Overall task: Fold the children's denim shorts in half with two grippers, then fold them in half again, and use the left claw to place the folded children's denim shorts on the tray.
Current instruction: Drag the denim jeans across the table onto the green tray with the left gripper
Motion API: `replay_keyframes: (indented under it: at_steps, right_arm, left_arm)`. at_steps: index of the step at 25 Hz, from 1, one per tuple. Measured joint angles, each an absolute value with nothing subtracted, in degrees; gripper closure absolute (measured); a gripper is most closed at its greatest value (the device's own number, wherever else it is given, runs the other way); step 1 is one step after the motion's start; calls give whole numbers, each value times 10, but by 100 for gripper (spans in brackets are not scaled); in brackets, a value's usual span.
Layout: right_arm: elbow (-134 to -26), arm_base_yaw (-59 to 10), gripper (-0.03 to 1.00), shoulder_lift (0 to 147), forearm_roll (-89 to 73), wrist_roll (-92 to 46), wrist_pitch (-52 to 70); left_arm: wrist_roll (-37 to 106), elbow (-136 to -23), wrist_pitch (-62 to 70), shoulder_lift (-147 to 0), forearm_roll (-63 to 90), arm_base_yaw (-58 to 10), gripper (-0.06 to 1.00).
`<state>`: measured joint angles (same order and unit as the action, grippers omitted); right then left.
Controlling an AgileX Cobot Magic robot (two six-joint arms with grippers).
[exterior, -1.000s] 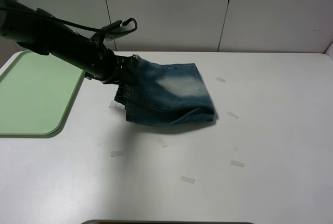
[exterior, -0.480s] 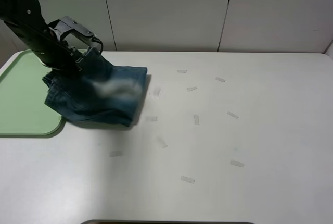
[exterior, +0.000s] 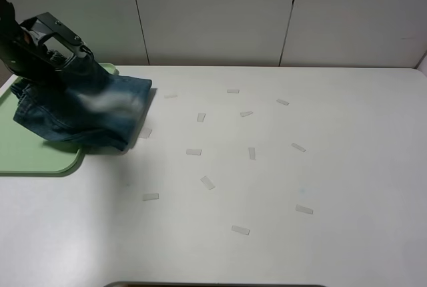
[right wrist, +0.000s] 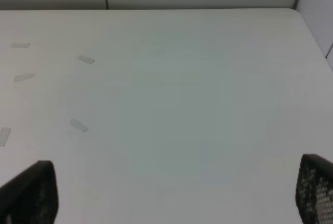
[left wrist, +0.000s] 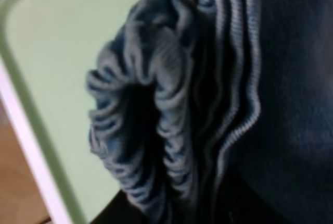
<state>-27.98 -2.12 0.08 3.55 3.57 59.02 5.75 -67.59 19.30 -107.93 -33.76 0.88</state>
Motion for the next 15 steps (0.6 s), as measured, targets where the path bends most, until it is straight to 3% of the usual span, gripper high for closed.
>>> replay_keyframes:
  at_steps: [8, 15]
  right_arm:
    - [-280, -21, 27, 1, 35, 36, 590]
    - [-280, -21, 27, 1, 35, 36, 590]
  left_arm:
    - [-40, -666, 162, -1079, -485, 49, 73]
    - [-44, -610, 161, -1079, -500, 90, 73]
